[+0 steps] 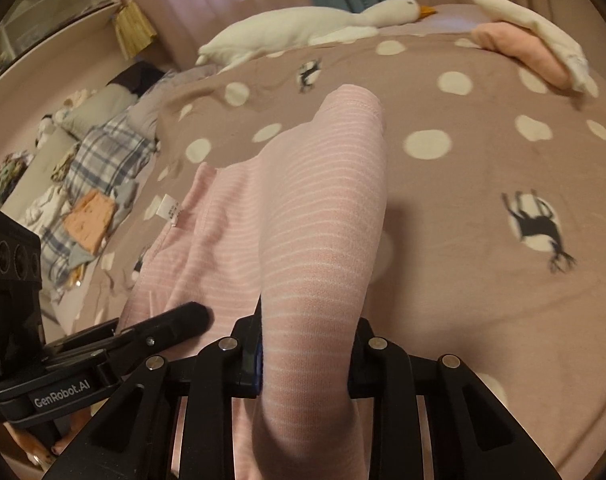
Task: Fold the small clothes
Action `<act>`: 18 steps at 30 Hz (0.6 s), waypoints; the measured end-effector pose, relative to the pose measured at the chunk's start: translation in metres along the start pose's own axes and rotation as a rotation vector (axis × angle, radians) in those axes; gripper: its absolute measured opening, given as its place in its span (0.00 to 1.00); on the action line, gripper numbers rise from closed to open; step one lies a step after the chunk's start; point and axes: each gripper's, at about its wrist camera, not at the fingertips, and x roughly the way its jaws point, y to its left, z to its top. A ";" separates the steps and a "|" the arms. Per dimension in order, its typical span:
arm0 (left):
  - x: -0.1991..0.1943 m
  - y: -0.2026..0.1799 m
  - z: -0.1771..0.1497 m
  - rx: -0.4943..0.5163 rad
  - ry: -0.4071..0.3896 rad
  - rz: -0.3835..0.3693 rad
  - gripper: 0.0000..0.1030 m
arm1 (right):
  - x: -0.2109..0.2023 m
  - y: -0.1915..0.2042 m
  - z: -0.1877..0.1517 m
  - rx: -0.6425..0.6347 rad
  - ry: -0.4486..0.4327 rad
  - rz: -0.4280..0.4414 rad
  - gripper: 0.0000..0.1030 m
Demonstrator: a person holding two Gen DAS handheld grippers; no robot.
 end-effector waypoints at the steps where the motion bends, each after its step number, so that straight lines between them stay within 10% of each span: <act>1: 0.006 -0.004 -0.001 0.007 0.009 0.004 0.34 | 0.000 -0.004 -0.002 0.011 0.000 -0.008 0.28; 18: 0.057 -0.012 -0.013 0.053 0.112 0.125 0.34 | 0.032 -0.036 -0.021 0.078 0.083 -0.038 0.29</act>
